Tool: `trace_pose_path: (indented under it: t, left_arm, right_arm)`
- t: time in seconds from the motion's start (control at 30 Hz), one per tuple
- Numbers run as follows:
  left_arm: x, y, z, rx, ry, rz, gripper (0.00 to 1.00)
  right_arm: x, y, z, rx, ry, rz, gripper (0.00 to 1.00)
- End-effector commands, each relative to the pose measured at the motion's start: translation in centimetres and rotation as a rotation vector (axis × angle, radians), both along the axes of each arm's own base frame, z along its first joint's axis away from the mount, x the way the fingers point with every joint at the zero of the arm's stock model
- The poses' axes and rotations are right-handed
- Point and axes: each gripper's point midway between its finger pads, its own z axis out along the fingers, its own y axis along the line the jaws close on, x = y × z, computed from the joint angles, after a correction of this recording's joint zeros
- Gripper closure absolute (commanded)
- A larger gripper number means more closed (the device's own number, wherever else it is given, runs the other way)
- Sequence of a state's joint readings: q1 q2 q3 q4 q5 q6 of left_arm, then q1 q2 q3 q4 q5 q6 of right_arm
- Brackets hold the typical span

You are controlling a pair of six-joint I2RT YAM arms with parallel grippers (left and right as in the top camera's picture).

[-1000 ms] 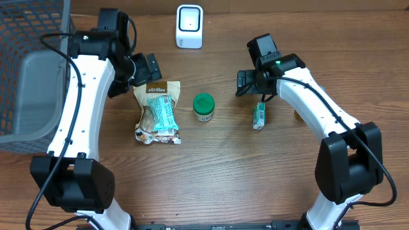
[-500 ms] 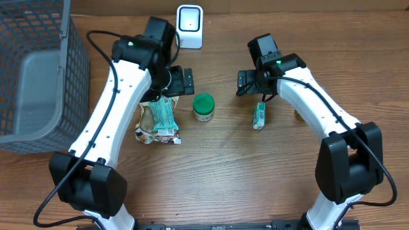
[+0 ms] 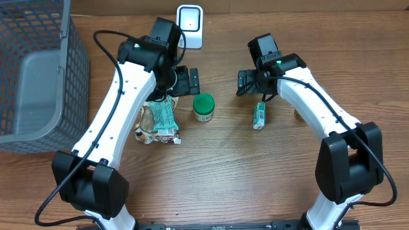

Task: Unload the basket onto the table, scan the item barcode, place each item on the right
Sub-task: 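Move the left gripper forward over the PanTree pouch and wipes pack, then retract the right arm to the right and move left gripper over green jar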

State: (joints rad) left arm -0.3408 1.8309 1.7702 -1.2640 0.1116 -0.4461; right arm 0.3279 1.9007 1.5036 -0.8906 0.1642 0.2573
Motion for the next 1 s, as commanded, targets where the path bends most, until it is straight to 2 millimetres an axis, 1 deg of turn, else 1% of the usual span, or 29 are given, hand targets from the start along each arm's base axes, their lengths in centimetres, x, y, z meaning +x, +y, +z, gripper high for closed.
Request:
trace_pose_path:
  t: [0.0, 0.17, 0.33, 0.47, 0.53, 0.57, 0.6, 0.63, 0.67, 0.77, 0.83, 0.87, 0.9, 0.93, 0.97]
  left_arm:
    - [-0.4, 0.2, -0.7, 0.022, 0.011, 0.001, 0.00]
    - [-0.6, 0.3, -1.0, 0.026, 0.023, 0.001, 0.01]
    - [-0.5, 0.2, -0.9, 0.024, 0.018, 0.001, 0.01]
    - [-0.5, 0.2, -0.9, 0.024, 0.017, 0.001, 0.00]
    - [-0.5, 0.3, -0.9, 0.025, 0.020, 0.001, 0.00]
    - [-0.5, 0.3, -0.9, 0.025, 0.020, 0.001, 0.00]
    - [-0.6, 0.2, -0.9, 0.025, 0.021, 0.001, 0.00]
    - [-0.5, 0.2, -0.9, 0.025, 0.020, 0.001, 0.01]
    - [-0.6, 0.2, -0.9, 0.025, 0.021, 0.000, 0.00]
    - [-0.6, 0.2, -0.9, 0.025, 0.021, 0.000, 0.00]
    - [-0.5, 0.2, -0.9, 0.024, 0.020, 0.001, 0.00]
    - [-0.5, 0.2, -0.9, 0.025, 0.020, 0.001, 0.01]
    - [-0.5, 0.2, -0.9, 0.025, 0.020, 0.001, 0.00]
    - [-0.6, 0.2, -0.9, 0.025, 0.021, 0.000, 0.00]
    - [-0.6, 0.2, -0.9, 0.025, 0.021, 0.000, 0.00]
  right_arm:
    - [0.6, -0.2, 1.6, 0.004, -0.044, -0.007, 0.00]
    - [0.6, -0.2, 1.6, 0.004, -0.044, -0.007, 0.00]
    - [0.6, -0.1, 1.6, 0.006, -0.046, -0.008, 0.00]
    - [1.4, 1.1, 2.0, 0.068, -0.076, 0.009, 0.00]
    - [1.1, 2.0, 1.9, 0.116, -0.059, 0.030, 0.00]
    - [1.1, 2.0, 2.2, 0.117, -0.059, 0.032, 0.00]
    - [1.6, 1.9, 3.3, 0.122, -0.085, 0.030, 0.00]
    - [1.7, 1.9, 4.0, 0.127, -0.092, 0.030, 0.00]
    - [1.8, 1.7, 5.4, 0.132, -0.102, 0.025, 0.00]
    - [1.4, 1.2, 11.2, 0.166, -0.154, 0.022, 0.00]
    - [0.8, 0.2, 15.4, 0.172, -0.203, 0.018, 0.00]
    - [0.4, -0.3, 17.1, 0.168, -0.226, 0.025, 0.00]
    - [-0.6, -1.9, 20.4, 0.155, -0.273, 0.018, 0.00]
    - [-1.2, -3.3, 22.0, 0.143, -0.298, -0.011, 0.00]
    - [-1.8, -4.5, 23.1, 0.129, -0.314, -0.037, 0.00]
